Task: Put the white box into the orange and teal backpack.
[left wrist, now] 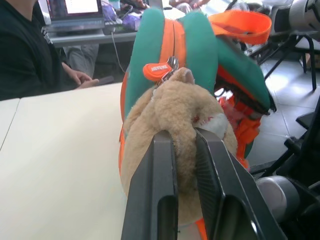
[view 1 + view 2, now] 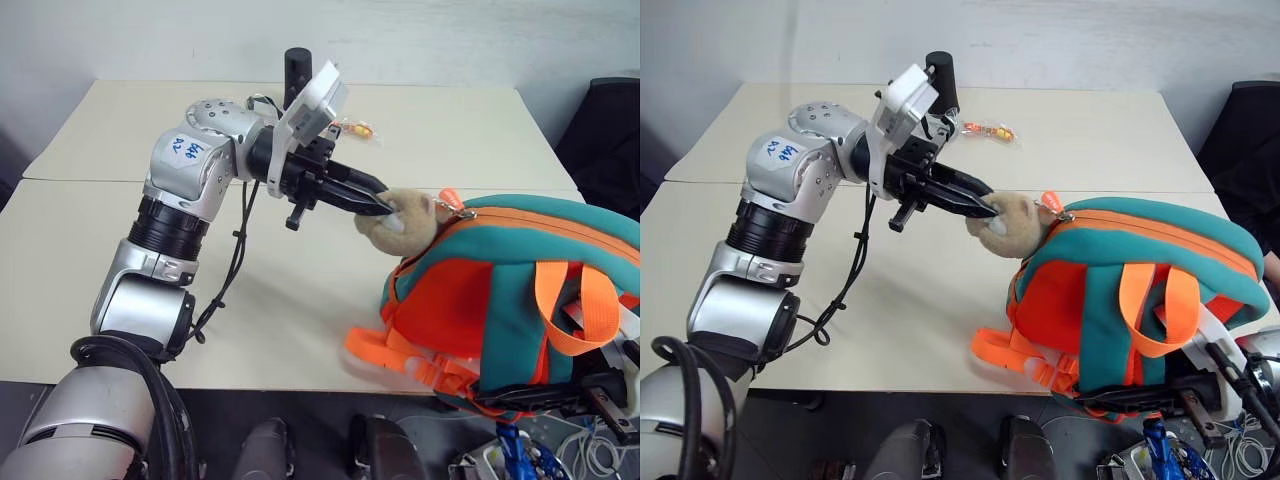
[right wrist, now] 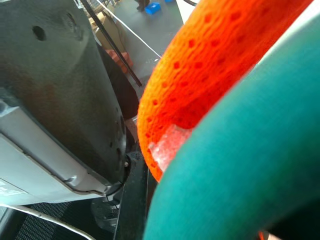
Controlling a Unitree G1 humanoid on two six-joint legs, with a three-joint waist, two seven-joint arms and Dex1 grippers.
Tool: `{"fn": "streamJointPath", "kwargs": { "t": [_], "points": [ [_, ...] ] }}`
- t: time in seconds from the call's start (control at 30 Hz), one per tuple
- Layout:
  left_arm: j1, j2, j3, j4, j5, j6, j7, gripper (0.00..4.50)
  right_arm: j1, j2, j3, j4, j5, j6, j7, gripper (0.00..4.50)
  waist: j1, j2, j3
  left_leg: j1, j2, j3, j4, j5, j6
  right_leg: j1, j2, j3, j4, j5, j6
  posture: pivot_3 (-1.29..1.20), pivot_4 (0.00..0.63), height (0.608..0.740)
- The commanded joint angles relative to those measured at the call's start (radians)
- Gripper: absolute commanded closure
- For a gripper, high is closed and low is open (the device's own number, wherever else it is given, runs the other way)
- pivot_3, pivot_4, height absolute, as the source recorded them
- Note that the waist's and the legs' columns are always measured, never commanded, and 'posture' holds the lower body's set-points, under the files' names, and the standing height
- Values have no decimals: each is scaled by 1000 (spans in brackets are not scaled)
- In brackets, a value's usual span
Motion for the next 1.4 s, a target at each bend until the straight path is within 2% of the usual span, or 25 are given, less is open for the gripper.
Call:
{"fn": "streamJointPath", "kwargs": {
  "t": [0.03,0.2,0.37,0.57,0.77,0.9,1.03,1.1,1.23,1.4],
  "points": [
    [-23,54,-13,35,69,-81,-85,4258,12,10,-51,-26,46,17,9,4500,-1,0,0,0,0,0,0,0,0,0,0,0,0,0,0,0,150,740],
    [104,154,-111,-104,87,-133,-136,4258,22,21,-61,-25,46,19,0,4500,-1,0,0,0,1,0,-1,0,0,0,-1,1,0,0,0,0,150,740],
    [192,183,-166,-143,177,-256,-109,4258,22,27,-63,-31,51,24,-7,4500,1,0,0,0,0,0,0,0,0,0,-3,1,0,0,0,0,150,740],
    [334,82,-205,-168,259,-296,50,4258,1,28,-63,-18,74,37,-25,4500,2,0,0,0,0,0,0,-1,2,0,-3,1,0,0,0,0,150,740],
    [407,5,-213,-137,342,-335,157,4258,-26,32,-51,-11,83,45,-43,4500,1,0,0,0,1,0,0,-1,2,0,-4,1,0,0,0,0,150,740],
    [425,-3,-194,-144,352,-325,174,4258,-32,37,-47,-6,74,41,-55,4500,2,0,0,0,0,0,0,-1,2,1,-4,1,0,0,0,0,150,740],
    [416,21,-120,-205,267,-202,146,4258,-23,46,-43,-1,33,24,-76,4500,2,0,0,0,0,0,0,-1,2,1,-5,0,0,0,0,0,150,740],
    [411,41,-79,-235,216,-129,125,3555,-18,38,-38,11,4,28,-94,4500,1,0,0,0,0,0,0,-1,2,1,-5,0,0,0,0,0,150,740],
    [430,113,-22,-314,139,-31,78,2300,24,39,-88,21,-40,39,-125,3163,-2,0,0,0,1,0,0,-1,1,0,-4,0,0,0,0,0,150,740],
    [480,220,65,-431,49,73,59,685,165,110,-285,7,-27,70,-165,1462,2,0,0,0,1,-1,0,-1,1,1,-4,0,0,0,0,0,150,740]
  ]
}}
